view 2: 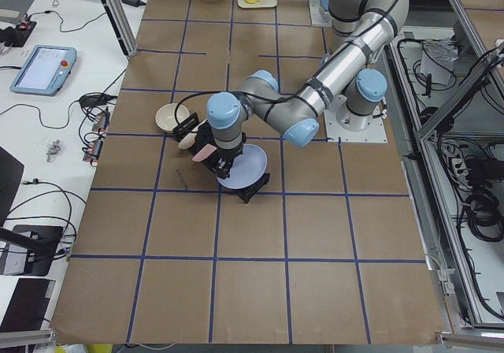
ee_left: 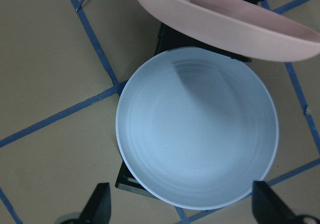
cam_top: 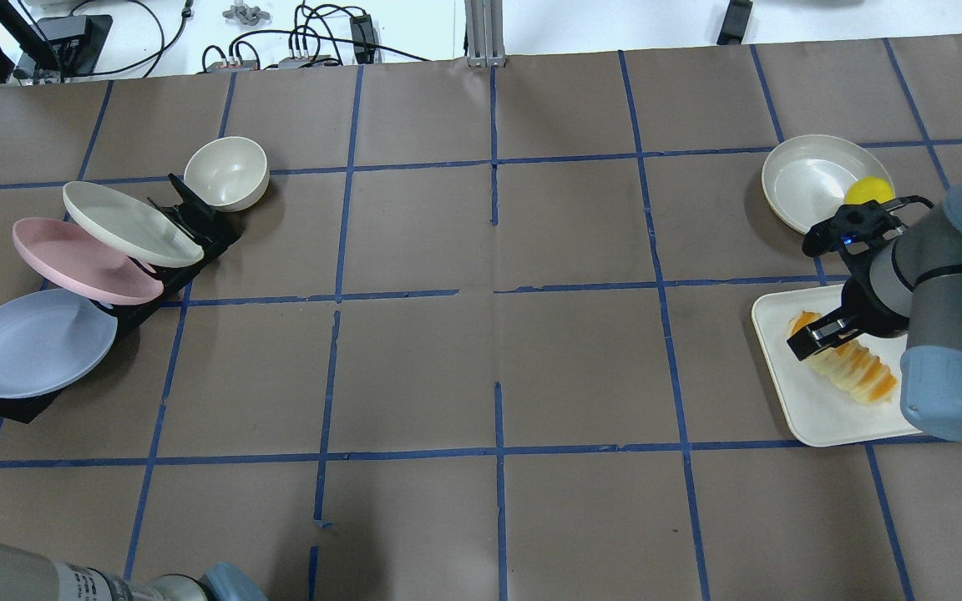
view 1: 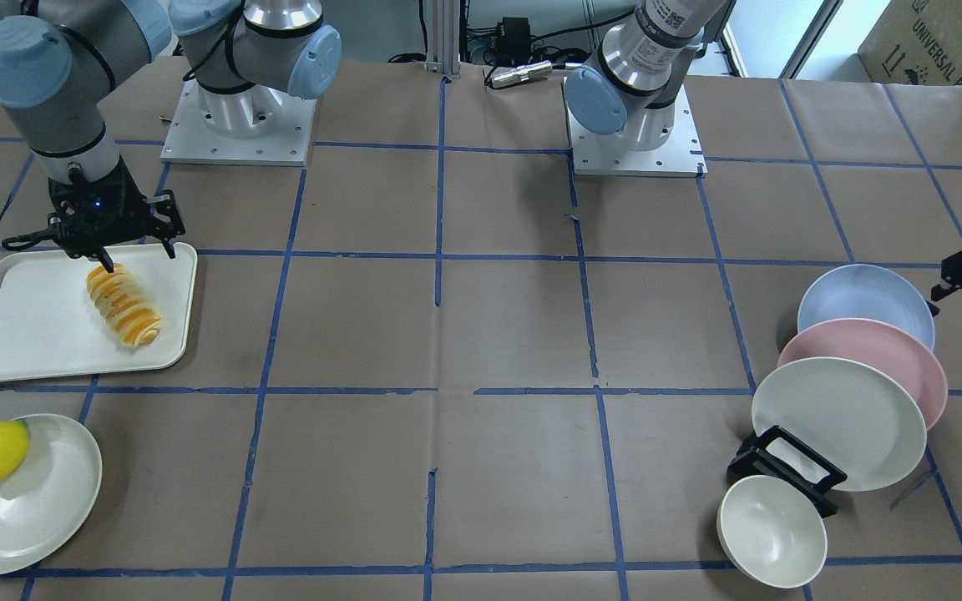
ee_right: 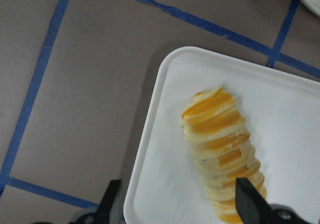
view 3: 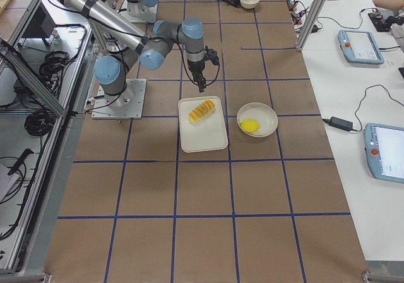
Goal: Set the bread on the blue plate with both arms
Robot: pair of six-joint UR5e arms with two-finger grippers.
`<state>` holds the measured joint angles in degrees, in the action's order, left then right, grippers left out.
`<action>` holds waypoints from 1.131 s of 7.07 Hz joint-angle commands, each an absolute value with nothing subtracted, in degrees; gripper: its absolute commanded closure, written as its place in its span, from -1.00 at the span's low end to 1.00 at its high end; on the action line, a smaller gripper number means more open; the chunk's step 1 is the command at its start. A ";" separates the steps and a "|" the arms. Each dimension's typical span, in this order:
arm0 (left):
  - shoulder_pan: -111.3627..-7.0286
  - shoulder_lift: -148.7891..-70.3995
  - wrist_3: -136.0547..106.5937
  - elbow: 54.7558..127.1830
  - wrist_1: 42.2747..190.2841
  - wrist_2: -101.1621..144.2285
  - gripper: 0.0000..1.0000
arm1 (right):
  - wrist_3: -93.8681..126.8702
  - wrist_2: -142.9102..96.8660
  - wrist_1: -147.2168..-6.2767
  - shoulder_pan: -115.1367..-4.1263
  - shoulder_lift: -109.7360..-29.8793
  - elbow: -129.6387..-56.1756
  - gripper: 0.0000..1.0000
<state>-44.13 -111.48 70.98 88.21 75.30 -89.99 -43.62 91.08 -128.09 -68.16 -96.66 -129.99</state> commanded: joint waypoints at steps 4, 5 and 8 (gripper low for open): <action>-44.38 -123.92 70.23 82.96 76.29 -88.07 -1.00 | -47.63 91.49 -139.12 -65.31 -84.91 -129.46 -0.63; -44.30 -124.01 70.14 83.58 76.20 -88.07 -1.00 | -48.33 91.67 -139.57 -65.30 -84.47 -129.38 -0.63; -43.77 -125.59 70.22 83.76 76.20 -87.89 -0.99 | -48.34 92.20 -142.20 -64.52 -80.87 -129.20 -0.63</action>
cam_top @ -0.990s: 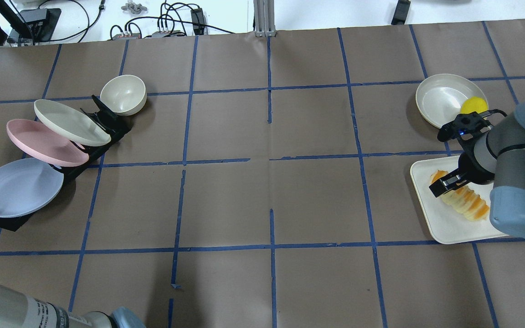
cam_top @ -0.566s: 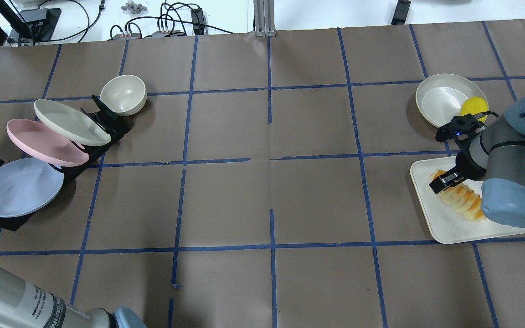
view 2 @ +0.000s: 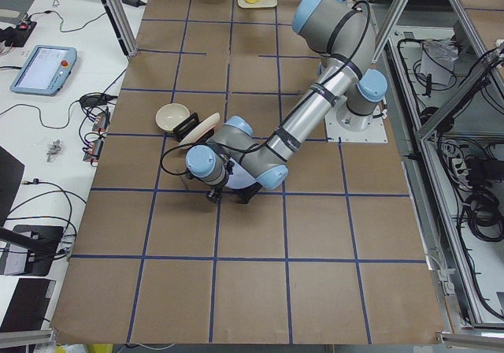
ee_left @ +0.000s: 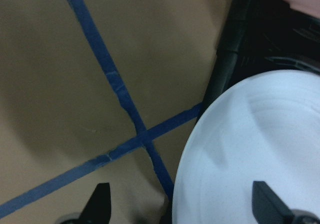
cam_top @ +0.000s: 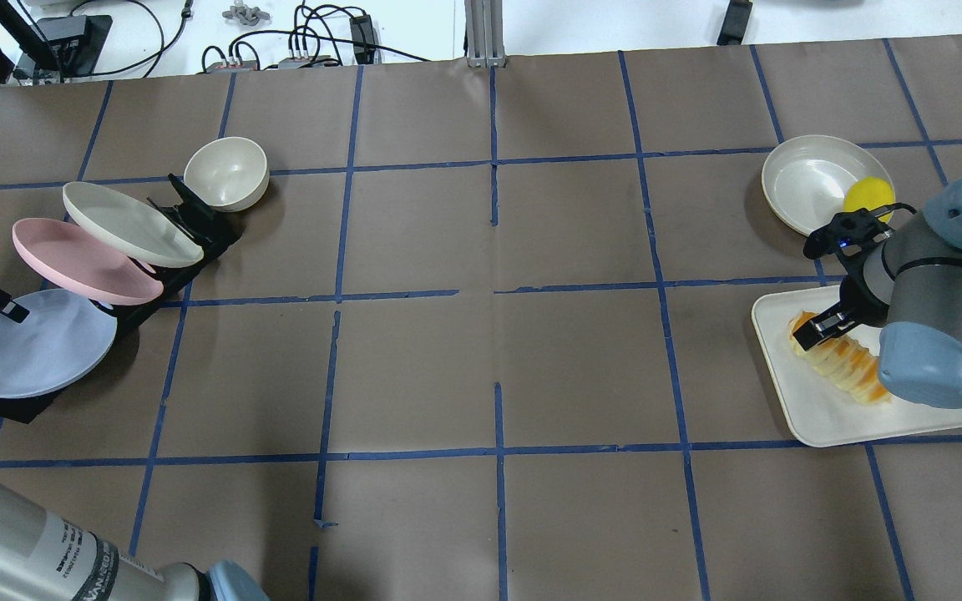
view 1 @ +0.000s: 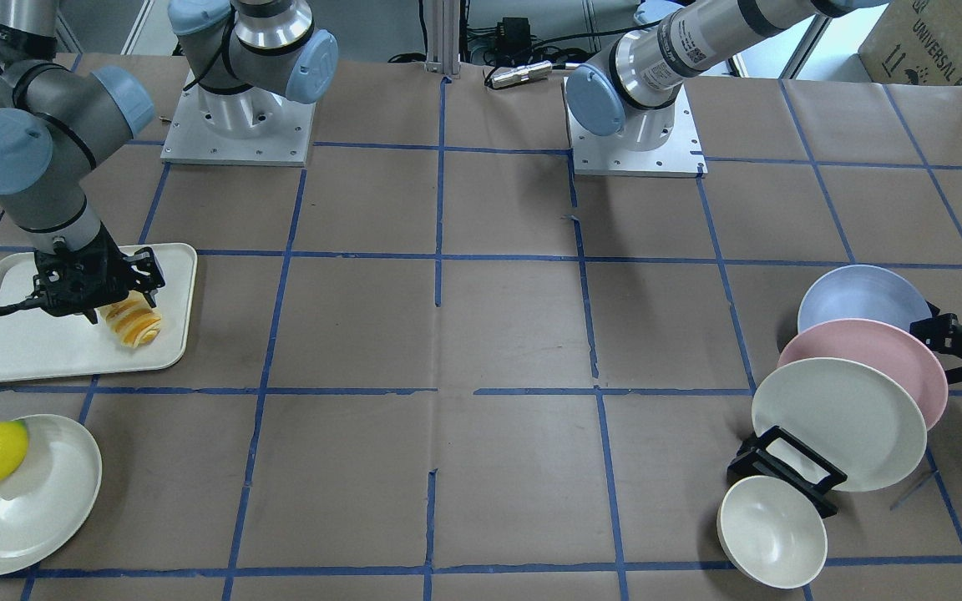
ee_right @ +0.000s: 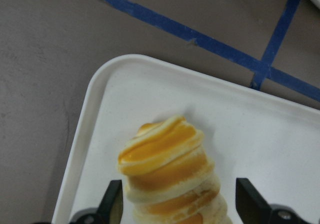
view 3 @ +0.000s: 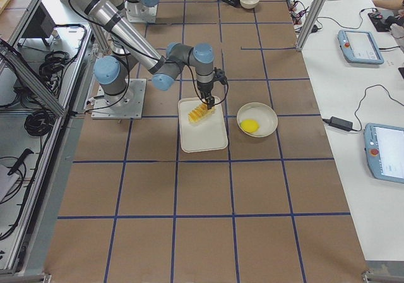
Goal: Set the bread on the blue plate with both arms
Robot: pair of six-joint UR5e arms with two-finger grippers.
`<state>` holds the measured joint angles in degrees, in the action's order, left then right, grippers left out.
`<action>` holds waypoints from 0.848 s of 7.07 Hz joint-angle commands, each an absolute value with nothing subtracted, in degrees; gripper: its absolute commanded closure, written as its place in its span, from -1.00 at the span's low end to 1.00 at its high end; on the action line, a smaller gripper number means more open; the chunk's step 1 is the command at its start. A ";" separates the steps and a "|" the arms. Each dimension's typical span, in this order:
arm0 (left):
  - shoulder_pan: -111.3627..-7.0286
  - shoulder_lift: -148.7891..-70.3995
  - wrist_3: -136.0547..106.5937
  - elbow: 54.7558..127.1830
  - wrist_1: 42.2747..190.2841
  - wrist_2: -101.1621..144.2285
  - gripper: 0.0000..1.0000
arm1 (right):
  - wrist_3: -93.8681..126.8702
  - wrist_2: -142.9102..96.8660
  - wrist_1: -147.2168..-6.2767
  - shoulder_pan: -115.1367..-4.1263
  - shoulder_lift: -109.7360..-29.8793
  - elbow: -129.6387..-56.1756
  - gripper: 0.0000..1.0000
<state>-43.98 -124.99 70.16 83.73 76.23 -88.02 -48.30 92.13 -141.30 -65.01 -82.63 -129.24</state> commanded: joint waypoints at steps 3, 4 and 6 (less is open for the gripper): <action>-43.77 -125.60 70.23 83.85 76.29 -86.92 0.53 | -48.43 92.20 -143.00 -62.93 -79.72 -129.29 -0.63; -43.77 -125.42 70.22 83.85 76.29 -86.92 0.76 | -48.34 92.20 -143.00 -62.93 -79.54 -129.46 -0.57; -44.38 -124.55 70.14 82.36 76.72 -87.36 0.87 | -47.99 92.37 -142.56 -62.93 -79.54 -129.81 0.47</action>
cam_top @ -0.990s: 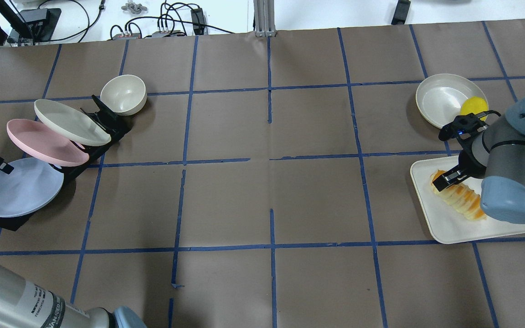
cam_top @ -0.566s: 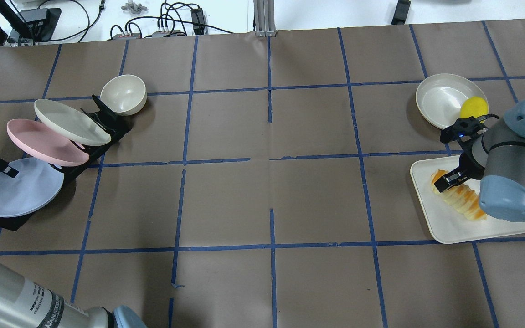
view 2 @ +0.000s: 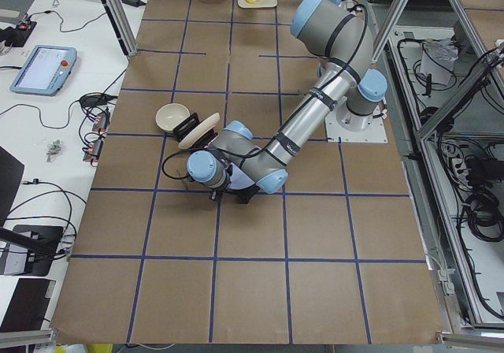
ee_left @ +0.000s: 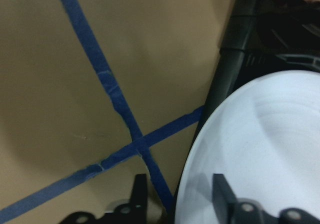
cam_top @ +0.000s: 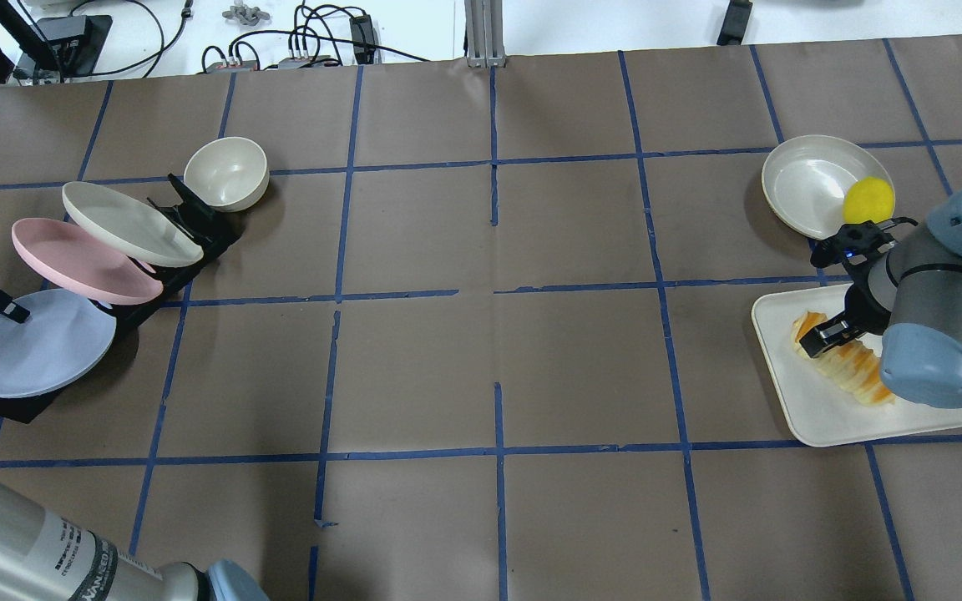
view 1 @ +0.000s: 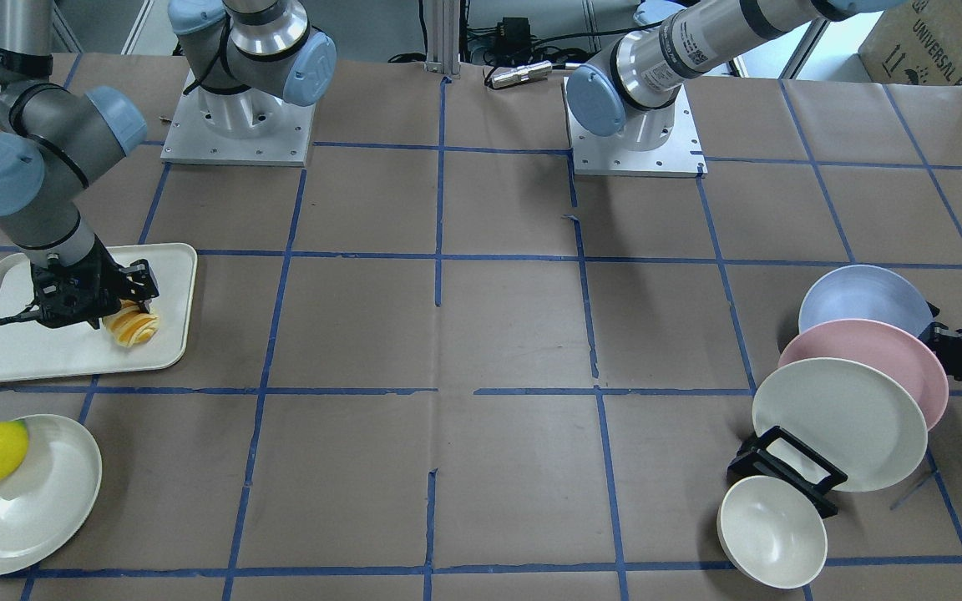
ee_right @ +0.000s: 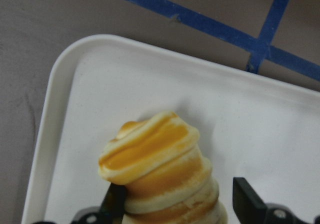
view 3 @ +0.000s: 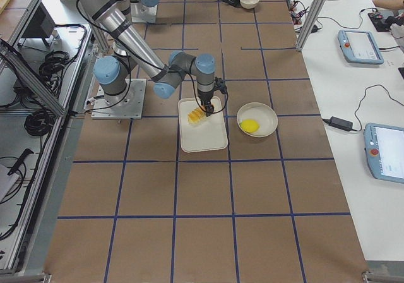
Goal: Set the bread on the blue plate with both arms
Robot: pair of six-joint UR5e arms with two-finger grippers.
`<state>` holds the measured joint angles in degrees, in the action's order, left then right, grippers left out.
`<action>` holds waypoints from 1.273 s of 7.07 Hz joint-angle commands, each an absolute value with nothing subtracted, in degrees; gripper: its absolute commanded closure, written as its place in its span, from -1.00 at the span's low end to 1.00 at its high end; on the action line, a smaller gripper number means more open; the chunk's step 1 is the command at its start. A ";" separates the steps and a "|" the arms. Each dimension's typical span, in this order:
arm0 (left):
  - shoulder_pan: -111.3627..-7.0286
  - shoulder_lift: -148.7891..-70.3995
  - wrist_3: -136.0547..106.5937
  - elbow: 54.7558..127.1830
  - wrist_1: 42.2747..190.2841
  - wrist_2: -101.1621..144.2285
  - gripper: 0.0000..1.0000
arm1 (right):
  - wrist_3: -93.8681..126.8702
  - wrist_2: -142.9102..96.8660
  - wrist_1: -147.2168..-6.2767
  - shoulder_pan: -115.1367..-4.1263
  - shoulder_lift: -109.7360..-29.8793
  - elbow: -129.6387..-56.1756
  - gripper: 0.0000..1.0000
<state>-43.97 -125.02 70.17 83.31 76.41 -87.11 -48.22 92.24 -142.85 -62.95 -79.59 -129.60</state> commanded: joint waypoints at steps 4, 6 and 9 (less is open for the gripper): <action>-43.86 -112.88 70.14 82.09 87.51 -89.98 0.87 | -46.50 94.13 -139.41 -63.28 -84.16 -128.77 0.85; -43.77 -107.52 69.96 82.09 93.39 -92.54 0.87 | -43.17 94.13 -128.73 -63.63 -93.04 -123.87 0.85; -51.28 -98.03 57.18 83.49 103.34 -86.87 0.87 | -24.97 97.30 -122.01 -72.81 -98.68 -121.12 0.83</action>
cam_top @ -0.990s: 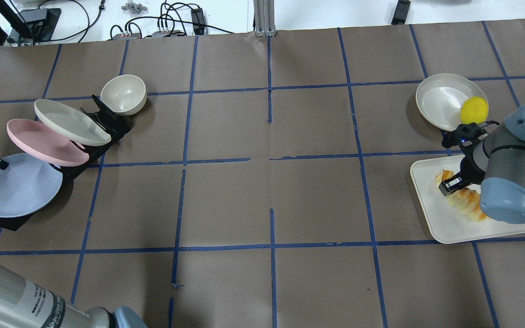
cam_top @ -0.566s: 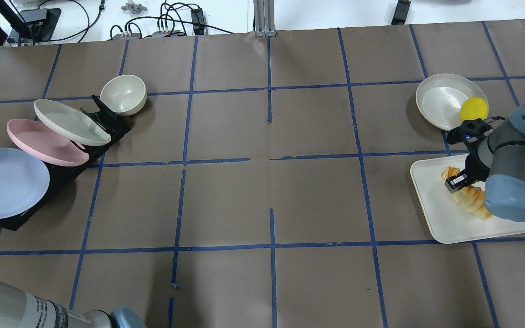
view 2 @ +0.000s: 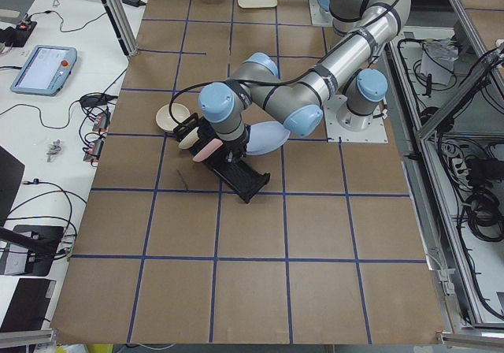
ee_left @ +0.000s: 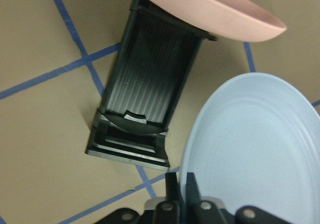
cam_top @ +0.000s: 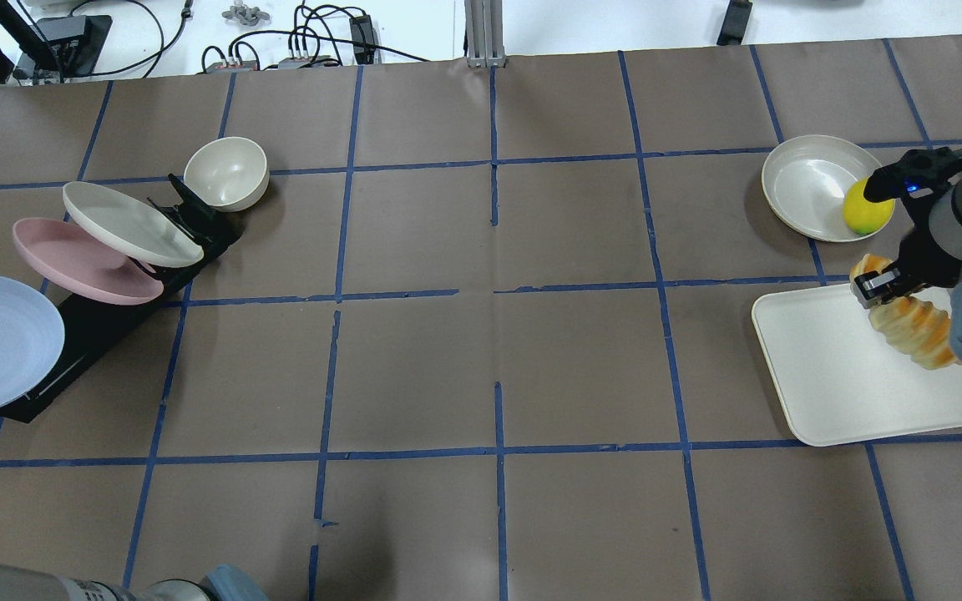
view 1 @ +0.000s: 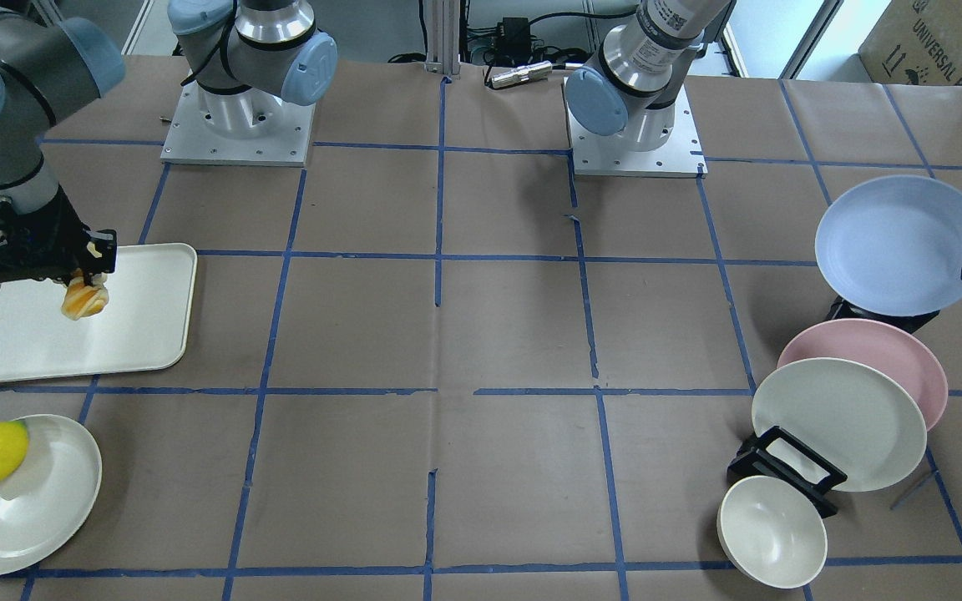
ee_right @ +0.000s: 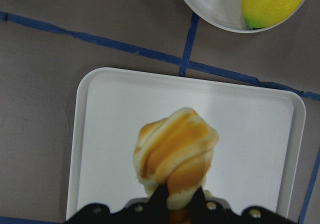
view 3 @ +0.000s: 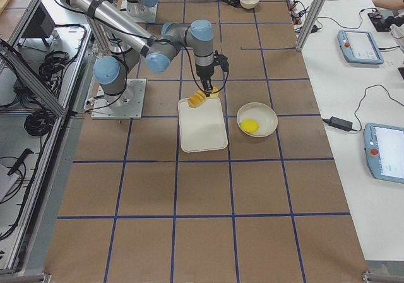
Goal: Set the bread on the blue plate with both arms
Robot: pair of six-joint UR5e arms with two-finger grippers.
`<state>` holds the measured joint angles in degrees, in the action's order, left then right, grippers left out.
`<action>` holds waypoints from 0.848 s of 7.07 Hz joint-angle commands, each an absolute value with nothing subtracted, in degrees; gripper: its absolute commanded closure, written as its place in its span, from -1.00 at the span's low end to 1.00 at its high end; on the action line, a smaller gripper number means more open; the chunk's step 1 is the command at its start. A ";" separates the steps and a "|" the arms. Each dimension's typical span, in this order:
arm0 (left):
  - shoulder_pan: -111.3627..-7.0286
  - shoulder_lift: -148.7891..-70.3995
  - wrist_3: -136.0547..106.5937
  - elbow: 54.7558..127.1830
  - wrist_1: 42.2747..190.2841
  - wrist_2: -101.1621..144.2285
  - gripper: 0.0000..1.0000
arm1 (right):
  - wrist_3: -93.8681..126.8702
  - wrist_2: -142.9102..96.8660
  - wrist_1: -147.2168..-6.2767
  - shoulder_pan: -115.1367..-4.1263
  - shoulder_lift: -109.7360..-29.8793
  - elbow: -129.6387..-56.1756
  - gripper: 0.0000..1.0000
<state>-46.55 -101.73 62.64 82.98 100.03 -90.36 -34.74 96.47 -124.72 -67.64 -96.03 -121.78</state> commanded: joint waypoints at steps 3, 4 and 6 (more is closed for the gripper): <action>-69.56 -94.74 38.47 83.85 103.36 -85.87 0.87 | -8.85 90.38 -100.03 -78.31 -99.41 -109.48 0.83; -71.44 -95.44 35.19 84.37 102.32 -78.47 0.87 | -7.22 89.83 -94.80 -78.40 -98.71 -107.16 0.83; -76.17 -95.80 28.00 90.49 92.81 -69.89 0.87 | -7.03 90.52 -92.90 -80.23 -96.60 -106.44 0.83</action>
